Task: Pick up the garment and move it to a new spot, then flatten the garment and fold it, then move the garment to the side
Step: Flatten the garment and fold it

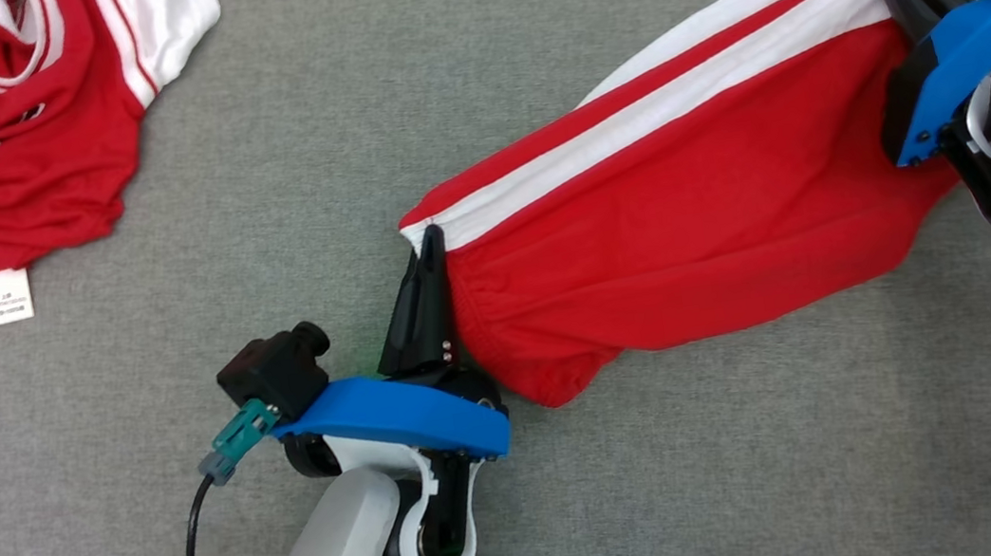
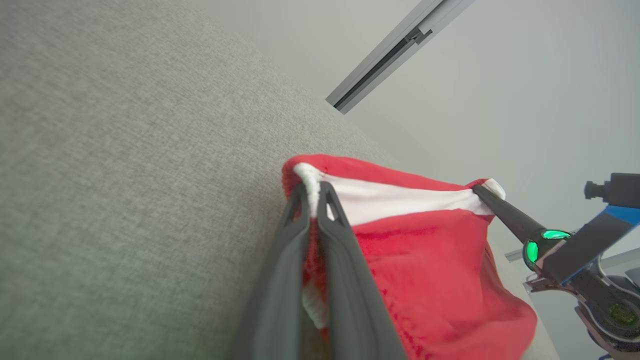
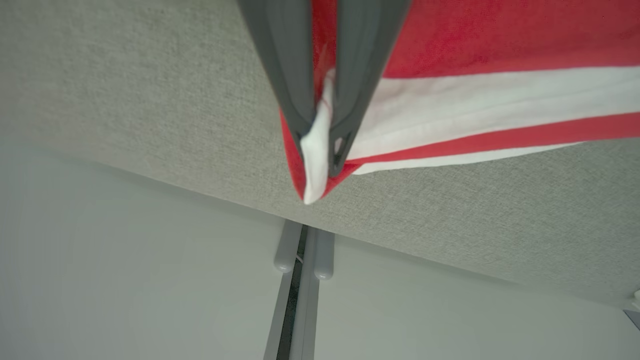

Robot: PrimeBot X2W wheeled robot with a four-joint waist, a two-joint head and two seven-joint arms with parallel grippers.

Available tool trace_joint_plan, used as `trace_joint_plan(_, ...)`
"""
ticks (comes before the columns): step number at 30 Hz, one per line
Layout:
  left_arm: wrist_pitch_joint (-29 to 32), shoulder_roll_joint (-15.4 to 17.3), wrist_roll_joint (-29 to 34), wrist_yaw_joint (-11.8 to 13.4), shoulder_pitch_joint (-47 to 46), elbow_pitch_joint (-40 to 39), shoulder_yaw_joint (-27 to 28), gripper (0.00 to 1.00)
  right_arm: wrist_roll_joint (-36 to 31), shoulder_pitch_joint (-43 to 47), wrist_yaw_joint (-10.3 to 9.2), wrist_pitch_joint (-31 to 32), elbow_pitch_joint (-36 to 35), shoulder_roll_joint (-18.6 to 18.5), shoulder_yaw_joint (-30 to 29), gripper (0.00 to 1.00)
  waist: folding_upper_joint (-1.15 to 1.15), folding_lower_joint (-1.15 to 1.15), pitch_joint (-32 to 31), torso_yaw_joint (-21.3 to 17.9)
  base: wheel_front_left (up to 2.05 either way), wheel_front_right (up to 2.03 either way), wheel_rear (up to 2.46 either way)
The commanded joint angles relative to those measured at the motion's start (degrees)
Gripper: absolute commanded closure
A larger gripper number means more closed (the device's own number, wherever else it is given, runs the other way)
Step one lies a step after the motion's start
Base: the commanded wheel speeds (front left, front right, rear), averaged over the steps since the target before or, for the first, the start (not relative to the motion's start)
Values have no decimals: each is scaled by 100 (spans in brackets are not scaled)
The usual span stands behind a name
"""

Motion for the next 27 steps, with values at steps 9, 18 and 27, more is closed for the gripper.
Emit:
trace_joint_plan(9,-59,20,-233,146,-143,184,-321,0,-44,-609,-1,-710,1078,25,326,0,0,-1,-10,104,0,0,0)
trace_joint_plan(18,-97,367,204,288,185,-104,-34,0,186,-639,-1,-1135,1757,-171,680,0,0,-1,-399,-36,0,0,0)
trace_joint_plan(27,-102,890,725,545,864,-683,999,0,876,-194,-1,-358,2039,-567,1286,0,0,-1,-750,-87,0,0,0)
